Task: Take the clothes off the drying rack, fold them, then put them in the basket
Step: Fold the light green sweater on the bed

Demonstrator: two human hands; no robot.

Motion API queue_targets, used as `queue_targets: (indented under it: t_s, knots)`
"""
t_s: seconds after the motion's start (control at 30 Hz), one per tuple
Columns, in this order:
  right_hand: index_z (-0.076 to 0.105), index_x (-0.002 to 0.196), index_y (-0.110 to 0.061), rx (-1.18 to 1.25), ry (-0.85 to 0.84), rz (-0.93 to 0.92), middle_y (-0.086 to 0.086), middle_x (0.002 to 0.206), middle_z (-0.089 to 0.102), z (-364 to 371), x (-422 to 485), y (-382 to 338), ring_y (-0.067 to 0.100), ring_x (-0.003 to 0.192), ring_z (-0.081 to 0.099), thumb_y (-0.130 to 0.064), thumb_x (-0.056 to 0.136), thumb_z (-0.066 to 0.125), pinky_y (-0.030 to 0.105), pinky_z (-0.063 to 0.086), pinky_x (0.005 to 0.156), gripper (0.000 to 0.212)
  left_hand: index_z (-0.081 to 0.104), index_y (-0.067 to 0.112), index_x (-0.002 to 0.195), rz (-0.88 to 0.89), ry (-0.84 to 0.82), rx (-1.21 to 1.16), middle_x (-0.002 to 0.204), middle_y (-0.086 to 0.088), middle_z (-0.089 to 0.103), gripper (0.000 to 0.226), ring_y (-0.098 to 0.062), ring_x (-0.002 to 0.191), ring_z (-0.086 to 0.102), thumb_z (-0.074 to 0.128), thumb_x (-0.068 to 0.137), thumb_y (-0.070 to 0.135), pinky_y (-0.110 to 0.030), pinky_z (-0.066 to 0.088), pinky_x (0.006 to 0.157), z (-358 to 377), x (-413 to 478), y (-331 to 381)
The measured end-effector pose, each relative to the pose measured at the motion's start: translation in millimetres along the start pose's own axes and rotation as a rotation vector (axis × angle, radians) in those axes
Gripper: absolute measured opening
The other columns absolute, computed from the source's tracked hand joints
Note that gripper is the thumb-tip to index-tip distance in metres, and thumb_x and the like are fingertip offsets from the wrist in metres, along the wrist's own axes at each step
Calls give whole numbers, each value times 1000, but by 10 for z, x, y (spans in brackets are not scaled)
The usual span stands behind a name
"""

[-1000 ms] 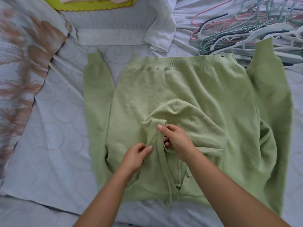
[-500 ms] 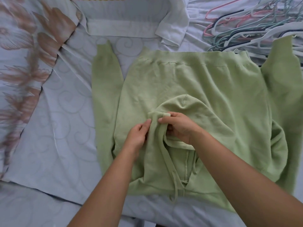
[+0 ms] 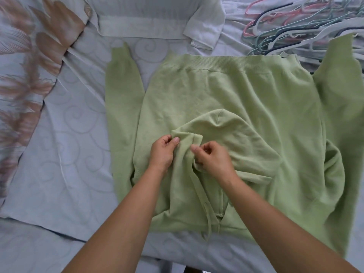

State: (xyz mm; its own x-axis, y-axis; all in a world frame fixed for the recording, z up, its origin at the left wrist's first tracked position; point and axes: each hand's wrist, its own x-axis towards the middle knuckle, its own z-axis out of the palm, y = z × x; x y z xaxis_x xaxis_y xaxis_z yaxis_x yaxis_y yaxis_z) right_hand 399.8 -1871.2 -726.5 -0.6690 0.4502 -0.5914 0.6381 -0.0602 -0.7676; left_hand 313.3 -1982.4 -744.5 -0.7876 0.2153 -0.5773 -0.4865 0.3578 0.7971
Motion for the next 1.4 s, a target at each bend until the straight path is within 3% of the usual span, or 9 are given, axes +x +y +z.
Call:
queue_targets:
  t_s: [0.2,0.37,0.57,0.73,0.8,0.97,1.17,1.3,1.4]
  knots:
    - [62,76,-17,141,40,52,-5,69,61,-26,-78,110,10,63,54,-21,88,64,26,47,63,13,65,12,89,-102,-9,-95,87,-2,66,21,-14,83,59,46,96,7,-25,49,79,-1,77,27]
    - [52,80,-16,-155,69,-31,-6,74,57,-69,-75,123,11,67,53,-26,86,65,28,44,63,18,59,5,105,-93,-24,-33,92,-4,64,21,-18,90,58,45,98,19,-26,47,80,7,54,79]
    - [56,92,-12,-679,164,-497,7,74,54,145,-200,314,25,59,55,-28,84,41,32,41,43,23,48,1,131,689,167,803,136,-16,49,46,-20,128,36,35,94,25,-32,26,108,145,-326,-142]
    - [61,112,-8,-495,-85,-323,11,108,61,-15,-82,324,25,101,56,-17,96,43,35,44,88,25,-10,22,142,550,-129,1315,151,8,-13,67,-7,139,-15,-8,84,56,-28,-13,112,143,-191,-398]
    - [60,113,-9,-342,-101,-292,7,107,62,-188,-148,240,17,99,57,-10,94,50,26,44,88,21,-21,26,138,499,-222,1347,146,13,-26,69,-3,134,-26,-15,76,57,-27,-21,110,114,-171,-343]
    - [50,82,-19,0,366,-6,-1,77,57,-945,-546,345,6,66,51,-28,89,60,25,42,66,15,17,6,146,796,35,1143,155,-9,17,62,-10,144,0,23,96,42,-36,3,116,155,-372,-290]
    - [54,85,-7,184,219,385,5,67,52,-1159,-637,484,11,50,42,-25,87,64,19,33,43,20,26,6,143,690,-177,1350,150,-16,32,81,-18,144,6,6,92,65,-39,5,113,401,-404,-503]
    - [43,61,-16,605,118,444,-4,46,37,-1203,-570,203,4,34,27,-18,90,55,15,18,32,32,38,13,133,866,-204,1078,140,-10,44,78,-23,129,36,37,79,70,-37,23,106,605,-772,-317]
    - [53,66,-14,757,38,410,-5,46,44,-1173,-449,-28,4,34,33,-26,95,49,14,23,32,31,46,16,119,616,-228,742,110,-1,61,68,-15,100,53,55,69,62,-29,36,87,965,-1002,-260]
